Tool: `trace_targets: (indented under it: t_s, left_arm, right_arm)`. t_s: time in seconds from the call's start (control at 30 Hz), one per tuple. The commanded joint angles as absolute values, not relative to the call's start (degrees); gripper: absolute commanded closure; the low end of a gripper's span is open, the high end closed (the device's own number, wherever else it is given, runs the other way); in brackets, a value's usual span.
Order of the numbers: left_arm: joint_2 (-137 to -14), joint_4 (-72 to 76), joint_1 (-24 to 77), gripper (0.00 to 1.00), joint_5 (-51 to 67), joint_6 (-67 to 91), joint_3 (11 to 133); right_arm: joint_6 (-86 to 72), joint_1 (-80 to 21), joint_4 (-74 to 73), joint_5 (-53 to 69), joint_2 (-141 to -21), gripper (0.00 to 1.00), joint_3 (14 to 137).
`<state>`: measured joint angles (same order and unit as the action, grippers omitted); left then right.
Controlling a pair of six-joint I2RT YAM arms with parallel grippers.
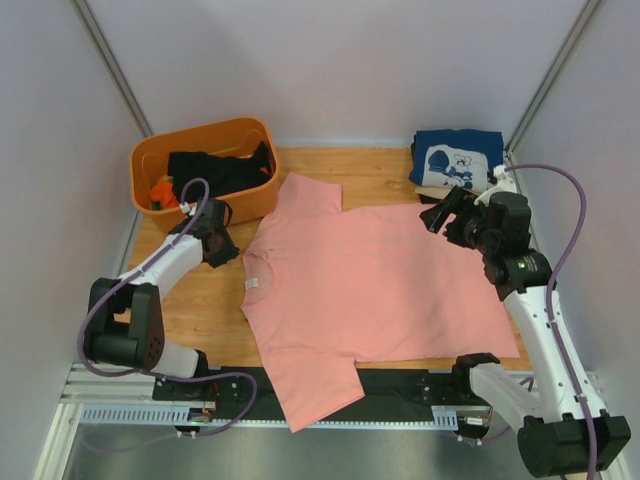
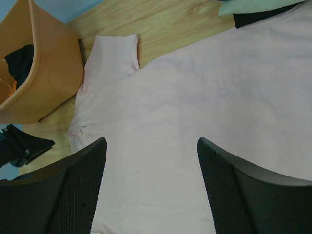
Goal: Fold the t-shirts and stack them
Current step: Flatten the tshirt out
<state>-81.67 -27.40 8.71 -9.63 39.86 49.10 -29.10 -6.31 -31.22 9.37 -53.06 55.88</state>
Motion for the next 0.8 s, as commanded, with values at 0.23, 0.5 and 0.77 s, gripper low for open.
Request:
trace_targets:
  t_s: [0.23, 0.5, 0.77]
  left_arm:
    - [-105.9, -33.4, -5.8, 0.7, -12.3, 36.6, 80.3]
    - [-111.4, -38.9, -13.7, 0.67, -10.8, 31.8, 95.5]
    - [-86.6, -40.3, -10.2, 0.64, -4.4, 34.2, 81.4]
  right_arm:
    - [-27.5, -6.5, -35.6, 9.2, -49.1, 0.23, 55.3]
    - [-26.1, -6.5, -37.0, 8.6, -48.9, 0.23, 55.7]
    - [-24.4, -6.3, -39.2, 2.0, -52.1, 0.17, 57.2]
